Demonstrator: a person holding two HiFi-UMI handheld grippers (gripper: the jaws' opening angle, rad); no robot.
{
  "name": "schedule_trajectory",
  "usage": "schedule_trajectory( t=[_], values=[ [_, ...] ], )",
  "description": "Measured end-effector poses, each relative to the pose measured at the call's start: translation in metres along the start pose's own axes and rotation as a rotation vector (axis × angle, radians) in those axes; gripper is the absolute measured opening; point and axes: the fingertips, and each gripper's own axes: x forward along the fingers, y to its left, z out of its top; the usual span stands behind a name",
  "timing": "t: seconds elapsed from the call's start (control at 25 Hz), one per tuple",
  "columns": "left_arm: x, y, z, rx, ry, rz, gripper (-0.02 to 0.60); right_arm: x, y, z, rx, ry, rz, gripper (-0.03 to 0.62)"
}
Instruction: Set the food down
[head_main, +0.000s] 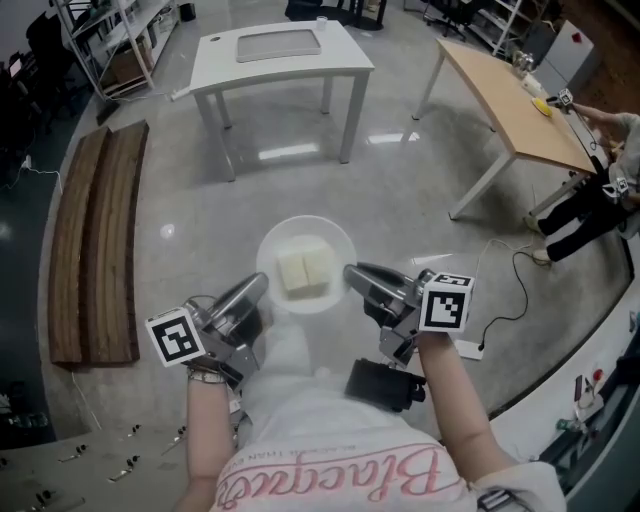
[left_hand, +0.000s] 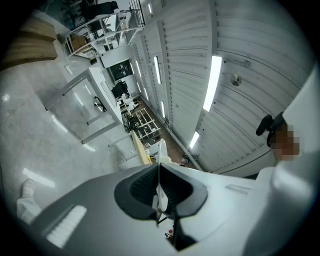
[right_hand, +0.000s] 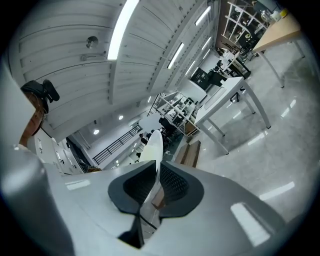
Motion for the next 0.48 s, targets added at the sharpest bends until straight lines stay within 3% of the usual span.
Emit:
schedule_trajectory(
  t=[0.48],
  values=[
    [0.041,0.051,0.095,-0.017,0.0,-0.011,0.011,0.075,-0.047,0.071,0.023,-0.011,-0.022,0.028]
  ],
)
